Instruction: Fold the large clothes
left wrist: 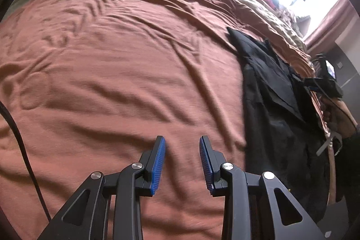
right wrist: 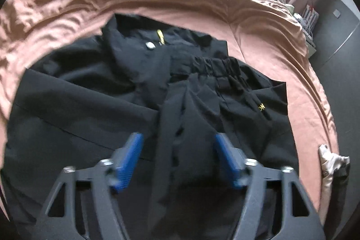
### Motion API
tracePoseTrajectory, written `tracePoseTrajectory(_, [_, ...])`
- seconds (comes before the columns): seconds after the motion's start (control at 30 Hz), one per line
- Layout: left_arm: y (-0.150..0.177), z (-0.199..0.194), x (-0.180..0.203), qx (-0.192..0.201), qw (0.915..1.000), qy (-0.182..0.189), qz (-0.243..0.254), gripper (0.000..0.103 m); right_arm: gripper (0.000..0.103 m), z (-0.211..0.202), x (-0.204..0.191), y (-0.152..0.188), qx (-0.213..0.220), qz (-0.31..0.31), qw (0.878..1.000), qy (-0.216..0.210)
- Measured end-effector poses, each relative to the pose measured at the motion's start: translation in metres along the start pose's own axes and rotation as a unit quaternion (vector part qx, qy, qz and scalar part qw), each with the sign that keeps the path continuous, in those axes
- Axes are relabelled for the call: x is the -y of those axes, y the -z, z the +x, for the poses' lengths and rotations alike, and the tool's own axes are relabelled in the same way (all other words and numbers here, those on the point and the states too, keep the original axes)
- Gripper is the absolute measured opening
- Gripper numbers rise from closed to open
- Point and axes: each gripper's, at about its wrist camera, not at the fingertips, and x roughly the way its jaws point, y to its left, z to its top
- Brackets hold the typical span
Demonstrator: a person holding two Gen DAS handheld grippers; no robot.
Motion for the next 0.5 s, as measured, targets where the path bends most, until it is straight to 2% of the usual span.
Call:
tracePoseTrajectory(0.03, [-0.002,0.002,0.005,0.0,1.0,0.003,0.004,0.034,0.02,0.004,0.001,0.001,-0.007,0.001,1.0,0.004])
tracePoseTrajectory(0.07, [-0.004,0.004,0.009,0.0,1.0,0.007,0.007,0.034,0.011,0.005,0.003,0.0,-0.007,0.005,1.0,0.0])
tracePoseTrajectory(0.13, [-0.008,0.008,0.016,0.0,0.9999,0.013,0.009,0.034,0.003,0.0,0.009,0.001,0.008,0.013,1.0,-0.009])
tracePoseTrajectory(0.2, [-0.011,0.009,0.02,0.002,0.9998,0.017,0.009,0.034,0.001,-0.013,0.015,0.004,0.032,0.016,0.999,-0.023])
tracePoseTrajectory(0.33, [-0.021,0.016,0.03,0.001,0.9997,0.025,0.003,0.034,0.001,-0.049,0.018,0.014,0.083,0.006,0.992,-0.099])
tracePoseTrajectory(0.5, [-0.032,0.025,0.046,-0.002,0.9995,0.031,-0.001,0.034,0.001,-0.093,-0.004,0.029,0.121,-0.031,0.974,-0.188])
